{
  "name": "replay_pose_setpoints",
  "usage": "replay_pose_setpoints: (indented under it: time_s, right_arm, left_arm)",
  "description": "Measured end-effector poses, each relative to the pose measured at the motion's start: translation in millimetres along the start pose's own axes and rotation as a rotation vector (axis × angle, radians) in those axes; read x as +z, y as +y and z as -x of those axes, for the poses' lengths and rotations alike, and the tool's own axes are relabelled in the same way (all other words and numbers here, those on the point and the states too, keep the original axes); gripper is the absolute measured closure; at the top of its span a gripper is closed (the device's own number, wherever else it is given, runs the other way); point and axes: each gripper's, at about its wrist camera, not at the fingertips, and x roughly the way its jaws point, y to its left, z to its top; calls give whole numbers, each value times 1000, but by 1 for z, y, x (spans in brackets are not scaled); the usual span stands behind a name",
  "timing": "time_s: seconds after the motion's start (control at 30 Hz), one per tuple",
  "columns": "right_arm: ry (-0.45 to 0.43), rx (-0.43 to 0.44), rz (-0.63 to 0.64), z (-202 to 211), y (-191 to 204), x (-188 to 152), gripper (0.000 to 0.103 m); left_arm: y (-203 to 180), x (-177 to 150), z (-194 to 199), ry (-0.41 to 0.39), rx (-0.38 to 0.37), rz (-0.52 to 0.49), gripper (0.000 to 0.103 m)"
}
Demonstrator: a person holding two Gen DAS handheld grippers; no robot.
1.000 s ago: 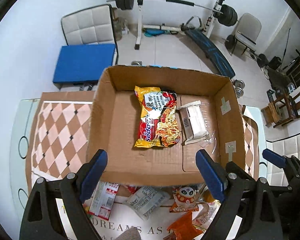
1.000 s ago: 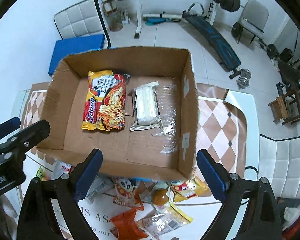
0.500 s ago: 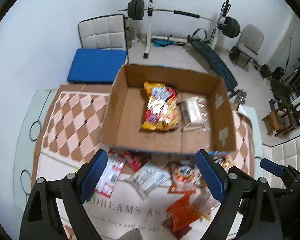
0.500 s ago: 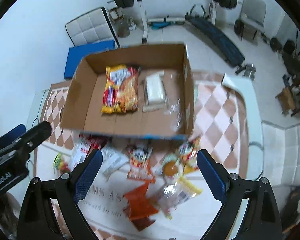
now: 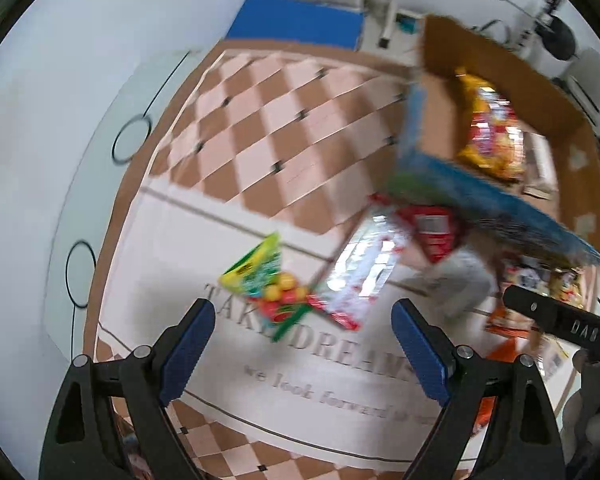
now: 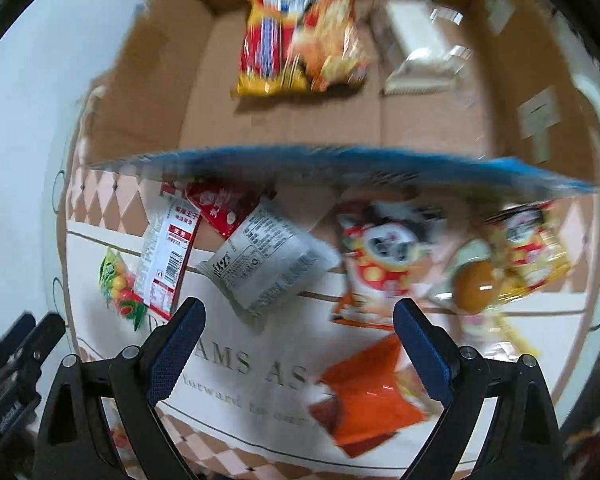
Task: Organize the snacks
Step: 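Grasp the green watermelon candy bag with the left tool while the right grasps another white packet, then lower both held packets into the box and open both tools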
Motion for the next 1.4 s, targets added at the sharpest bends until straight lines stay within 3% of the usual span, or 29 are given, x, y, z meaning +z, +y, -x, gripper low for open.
replay_pose_setpoints:
  time_s: [0.2,0.4,0.5,0.6,0.73,0.77,0.87,0.9,1.2,1.3,1.4]
  right_arm:
    - [84,-12,-215,-59,11,7,8]
    - [18,-42,-369,-86,19,4,12]
    - [4,-88,-353,-91,28,2,19]
    - [6,-131,-254,-93,40,-7,32]
    - [66,-139,-127,-101,45,-29,32]
    - [81,-138,-99,-102,46,-34,32]
    - [120,-127,-59,-107,49,-44,31]
    - [119,-116,-66,-107,49,-46,31]
    - [118,-126,-186,-117,59,-35,23]
    - [100,-146,-196,-116,65,-22,24]
    - [74,-167,-193,-111,59,-40,29]
  left_arm:
    - [38,7,-36,69,-3,70,13]
    - [60,9,-76,185,-64,130,13]
    - [71,9,-101,273,-158,229,13]
    - [79,9,-124,336,-232,322,13]
    - [81,7,-142,370,-261,379,13]
    - [80,7,-143,367,-256,373,14]
    - [74,6,-149,365,-243,328,42]
    - [73,5,-150,364,-242,313,45]
    - [42,-4,-138,297,-90,-9,48]
    - [36,-7,-144,304,-78,-10,46]
    - [35,-8,-144,284,-79,23,48]
